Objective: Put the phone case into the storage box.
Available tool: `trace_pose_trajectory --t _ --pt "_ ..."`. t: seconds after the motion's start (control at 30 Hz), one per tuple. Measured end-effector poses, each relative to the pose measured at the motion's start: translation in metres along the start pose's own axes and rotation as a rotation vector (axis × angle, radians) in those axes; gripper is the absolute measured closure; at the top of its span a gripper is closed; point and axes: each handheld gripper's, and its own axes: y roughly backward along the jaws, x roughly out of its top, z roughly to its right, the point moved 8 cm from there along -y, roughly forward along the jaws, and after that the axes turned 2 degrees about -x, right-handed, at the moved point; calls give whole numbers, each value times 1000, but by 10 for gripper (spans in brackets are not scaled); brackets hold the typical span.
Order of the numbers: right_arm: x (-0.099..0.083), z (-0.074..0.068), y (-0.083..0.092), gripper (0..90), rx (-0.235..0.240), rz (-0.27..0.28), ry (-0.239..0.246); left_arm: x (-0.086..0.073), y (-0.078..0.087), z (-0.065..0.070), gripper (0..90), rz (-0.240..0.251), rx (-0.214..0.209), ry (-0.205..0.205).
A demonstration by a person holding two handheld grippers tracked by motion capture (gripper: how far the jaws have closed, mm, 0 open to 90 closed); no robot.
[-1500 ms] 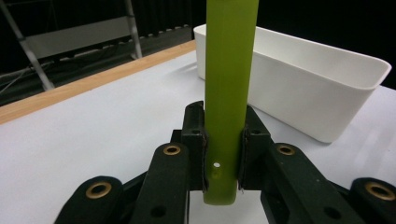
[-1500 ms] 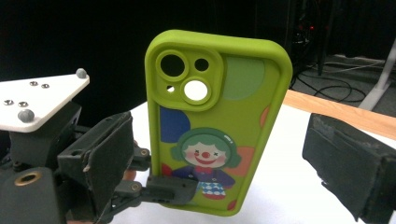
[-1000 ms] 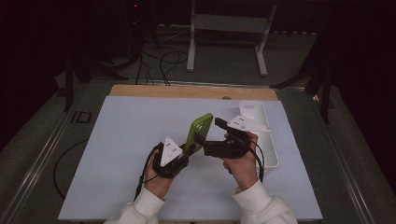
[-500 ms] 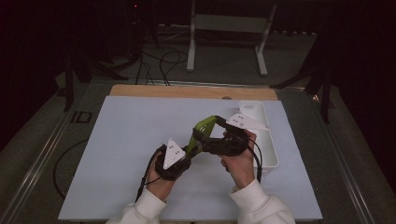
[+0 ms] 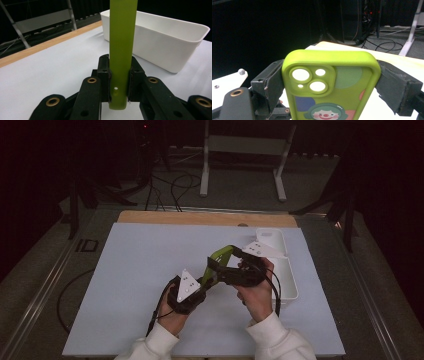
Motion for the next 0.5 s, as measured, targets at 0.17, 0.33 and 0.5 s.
trace_pose_trajectory --t 0.17,0.33,0.5 --pt "0 -1 0 151 1 -6 9 -1 -1 1 770 -1 0 2" --pt "0 -1 1 155 12 -10 15 -1 0 1 767 0 -4 0" --pt "0 0 1 156 18 -18 5 -1 0 1 762 -2 -16 1"
